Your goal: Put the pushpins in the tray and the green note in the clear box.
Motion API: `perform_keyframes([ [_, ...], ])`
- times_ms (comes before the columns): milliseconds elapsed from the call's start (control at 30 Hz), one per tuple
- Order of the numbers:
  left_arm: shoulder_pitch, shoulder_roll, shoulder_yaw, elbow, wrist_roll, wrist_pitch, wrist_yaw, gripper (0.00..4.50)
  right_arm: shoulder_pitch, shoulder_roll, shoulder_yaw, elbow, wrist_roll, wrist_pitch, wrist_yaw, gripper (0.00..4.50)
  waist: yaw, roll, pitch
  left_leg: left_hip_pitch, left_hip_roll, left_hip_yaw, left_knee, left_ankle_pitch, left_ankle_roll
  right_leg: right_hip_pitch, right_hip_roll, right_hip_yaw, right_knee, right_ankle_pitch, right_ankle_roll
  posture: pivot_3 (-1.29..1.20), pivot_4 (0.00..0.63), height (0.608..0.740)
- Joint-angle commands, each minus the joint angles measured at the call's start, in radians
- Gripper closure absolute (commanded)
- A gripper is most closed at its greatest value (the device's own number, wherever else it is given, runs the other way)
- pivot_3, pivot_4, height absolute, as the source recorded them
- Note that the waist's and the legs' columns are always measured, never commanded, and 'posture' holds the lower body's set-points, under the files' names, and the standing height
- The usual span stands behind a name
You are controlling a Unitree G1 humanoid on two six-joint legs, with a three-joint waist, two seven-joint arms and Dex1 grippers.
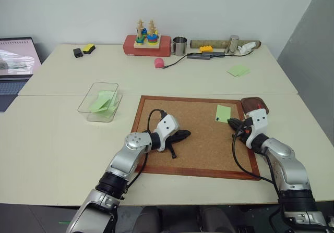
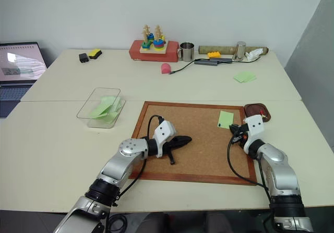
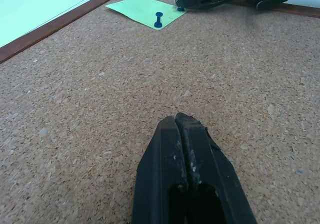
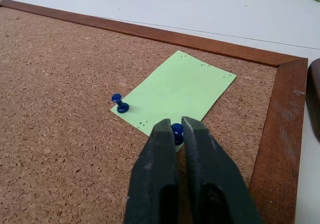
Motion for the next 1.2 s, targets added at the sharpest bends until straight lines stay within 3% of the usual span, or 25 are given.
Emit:
perform_keyframes([
  [33, 0.042, 0.021, -0.02, 0.055, 0.044, 0.033, 0.007, 4.5, -0.013, -0.001, -0.03, -0.025, 0.023, -0.002, -0.004, 4.48, 0.0, 0.0, 0.0, 0.0, 0.0, 0.0, 0.0, 0.0, 0.0, 0.0, 0.0, 0.0, 0.0, 0.0, 0.0, 0.0, 0.15, 0.74],
  [667, 0.046, 0.026, -0.03, 0.076, 0.063, 0.038, 0.022, 4.5, 0.009, 0.007, -0.111, -0.184, 0.156, 0.026, -0.015, 4.48, 0.0, 0.0, 0.0, 0.0, 0.0, 0.0, 0.0, 0.0, 0.0, 0.0, 0.0, 0.0, 0.0, 0.0, 0.0, 0.0, 0.15, 0.74],
  [933, 0.043, 0.023, -0.035, 0.08, 0.063, 0.035, 0.024, 4.5, -0.141, -0.037, -0.139, 0.024, 0.006, 0.001, -0.194, 4.48, -0.001, 0.0, -0.001, 0.0, 0.0, 0.001, 0.0, 0.0, 0.0, 0.0, 0.0, 0.0, 0.0, 0.0, 0.0, 0.0, 0.15, 0.74],
  [1200, 0.04, 0.019, -0.038, 0.084, 0.062, 0.031, 0.032, 4.5, -0.266, -0.052, -0.142, 0.281, -0.061, -0.06, -0.254, 4.48, -0.001, 0.0, -0.001, 0.0, 0.0, 0.001, 0.0, 0.0, 0.0, 0.0, 0.0, 0.001, 0.0, 0.0, 0.0, 0.0, 0.15, 0.74],
])
